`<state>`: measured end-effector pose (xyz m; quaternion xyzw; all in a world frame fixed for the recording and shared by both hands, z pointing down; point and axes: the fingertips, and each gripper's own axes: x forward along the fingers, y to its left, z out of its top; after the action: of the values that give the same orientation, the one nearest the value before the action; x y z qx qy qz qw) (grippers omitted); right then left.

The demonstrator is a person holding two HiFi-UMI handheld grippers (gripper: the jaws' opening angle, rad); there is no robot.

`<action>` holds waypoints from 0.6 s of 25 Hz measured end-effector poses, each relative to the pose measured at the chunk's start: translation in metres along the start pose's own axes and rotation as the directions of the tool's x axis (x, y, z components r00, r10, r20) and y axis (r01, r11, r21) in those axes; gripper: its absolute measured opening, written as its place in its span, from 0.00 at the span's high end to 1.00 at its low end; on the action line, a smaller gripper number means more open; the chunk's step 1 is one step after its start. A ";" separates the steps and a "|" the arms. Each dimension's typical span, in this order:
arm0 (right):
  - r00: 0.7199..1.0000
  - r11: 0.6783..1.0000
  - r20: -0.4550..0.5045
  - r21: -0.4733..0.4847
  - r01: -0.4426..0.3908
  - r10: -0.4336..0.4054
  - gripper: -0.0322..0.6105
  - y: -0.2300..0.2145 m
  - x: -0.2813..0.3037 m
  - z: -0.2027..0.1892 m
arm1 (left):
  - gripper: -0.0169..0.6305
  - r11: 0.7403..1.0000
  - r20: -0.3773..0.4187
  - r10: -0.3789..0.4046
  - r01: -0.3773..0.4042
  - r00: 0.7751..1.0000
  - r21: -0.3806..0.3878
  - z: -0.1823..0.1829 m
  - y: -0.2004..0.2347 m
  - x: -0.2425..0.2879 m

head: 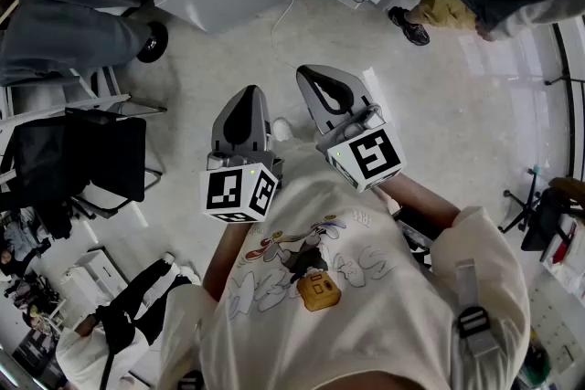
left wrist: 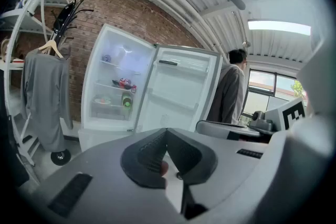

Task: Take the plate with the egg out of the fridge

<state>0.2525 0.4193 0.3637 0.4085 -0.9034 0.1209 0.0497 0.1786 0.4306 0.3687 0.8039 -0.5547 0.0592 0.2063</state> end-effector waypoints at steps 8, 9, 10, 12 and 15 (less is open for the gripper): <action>1.000 1.000 0.000 0.004 -0.015 0.015 0.94 -0.006 -0.008 0.000 | 0.96 1.000 -0.008 0.016 -0.015 1.000 0.008 -0.011 -0.008 -0.003; 1.000 1.000 -0.003 0.007 -0.017 0.017 0.94 -0.005 -0.009 -0.001 | 0.96 1.000 -0.007 0.020 -0.020 1.000 0.004 -0.010 -0.008 -0.004; 1.000 1.000 -0.005 0.009 -0.018 0.018 0.94 -0.005 -0.010 -0.001 | 0.96 1.000 -0.006 0.023 -0.023 1.000 0.001 -0.010 -0.008 -0.004; 1.000 1.000 -0.004 0.019 -0.023 0.023 0.94 -0.005 -0.012 -0.002 | 0.96 1.000 -0.005 0.025 -0.025 1.000 0.000 -0.010 -0.009 -0.005; 1.000 0.998 0.010 0.048 -0.030 0.029 0.94 -0.006 -0.018 -0.002 | 0.96 1.000 -0.005 0.025 -0.025 1.000 0.005 -0.011 -0.012 -0.006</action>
<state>0.2690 0.4290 0.3637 0.3967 -0.9064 0.1412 0.0337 0.1887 0.4437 0.3732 0.7973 -0.5639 0.0652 0.2051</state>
